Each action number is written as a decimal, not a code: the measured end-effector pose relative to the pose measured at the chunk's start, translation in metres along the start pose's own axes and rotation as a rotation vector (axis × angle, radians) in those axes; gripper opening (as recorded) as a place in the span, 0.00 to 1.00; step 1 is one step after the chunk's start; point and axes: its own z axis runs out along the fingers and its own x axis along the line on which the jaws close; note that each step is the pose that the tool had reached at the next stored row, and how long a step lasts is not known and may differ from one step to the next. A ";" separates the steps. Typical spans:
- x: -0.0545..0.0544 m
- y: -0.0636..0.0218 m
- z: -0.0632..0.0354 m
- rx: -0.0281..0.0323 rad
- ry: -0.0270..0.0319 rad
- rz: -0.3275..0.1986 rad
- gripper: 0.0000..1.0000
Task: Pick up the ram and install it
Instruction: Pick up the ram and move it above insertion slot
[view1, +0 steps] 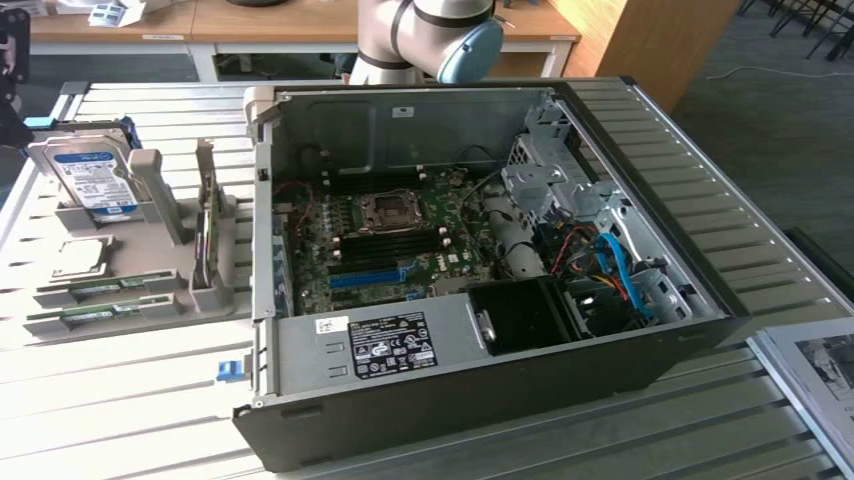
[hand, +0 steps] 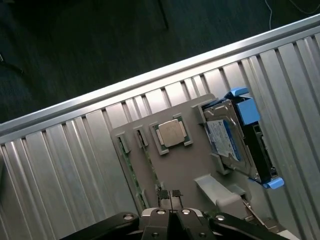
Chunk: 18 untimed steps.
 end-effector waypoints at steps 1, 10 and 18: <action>0.000 0.0000 0.0000 -0.0003 0.0006 -0.013 0.10; 0.000 0.0000 0.0001 -0.0031 0.0061 -0.134 0.10; 0.000 0.0000 0.0001 -0.0054 0.0105 -0.233 0.10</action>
